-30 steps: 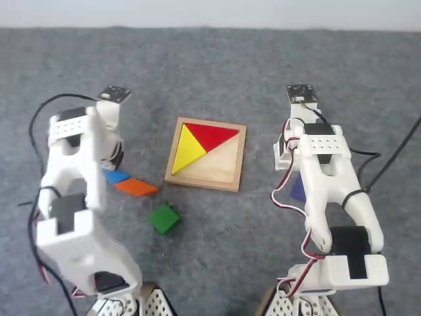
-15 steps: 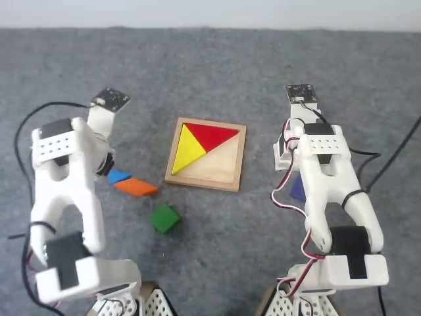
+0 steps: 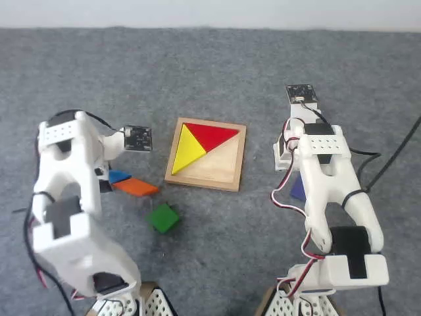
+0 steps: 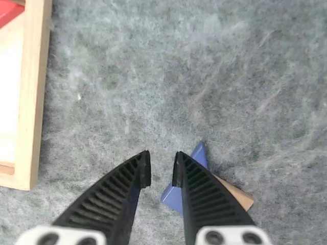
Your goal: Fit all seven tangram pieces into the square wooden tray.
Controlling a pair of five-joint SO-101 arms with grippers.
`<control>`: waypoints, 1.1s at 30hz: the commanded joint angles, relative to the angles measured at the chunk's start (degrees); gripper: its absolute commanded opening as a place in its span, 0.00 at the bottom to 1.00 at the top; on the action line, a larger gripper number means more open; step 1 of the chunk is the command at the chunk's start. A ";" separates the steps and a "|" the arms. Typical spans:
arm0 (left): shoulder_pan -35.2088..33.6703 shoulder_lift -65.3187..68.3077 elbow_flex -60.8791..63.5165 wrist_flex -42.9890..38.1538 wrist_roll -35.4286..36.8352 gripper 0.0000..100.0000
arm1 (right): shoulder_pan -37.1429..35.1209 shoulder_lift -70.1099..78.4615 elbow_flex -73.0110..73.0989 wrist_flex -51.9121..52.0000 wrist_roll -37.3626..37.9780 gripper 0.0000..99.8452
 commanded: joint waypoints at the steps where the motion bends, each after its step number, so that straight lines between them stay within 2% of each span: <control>1: -0.44 3.16 -9.27 4.22 -1.85 0.19 | -0.22 -3.82 -0.18 -0.66 0.62 0.08; 6: -0.44 7.56 -15.34 5.89 -3.43 0.19 | -0.22 -3.82 -0.18 -0.66 0.62 0.08; 16: 1.41 14.24 -15.69 5.71 -4.13 0.19 | -0.13 -3.82 -0.35 -0.75 0.62 0.08; 20: 1.49 14.15 -15.43 6.07 2.55 0.18 | -0.13 -3.82 -0.35 -0.75 0.62 0.08; 23: 1.32 14.15 -15.34 6.68 9.05 0.13 | -0.13 -3.82 -0.35 -0.75 0.70 0.08; 27: 0.62 14.07 -15.34 13.19 15.74 0.09 | -0.13 -3.82 -0.26 -0.75 0.70 0.08; 33: -2.55 14.07 -15.16 21.54 20.84 0.08 | 0.57 -4.35 -0.53 -0.31 0.79 0.08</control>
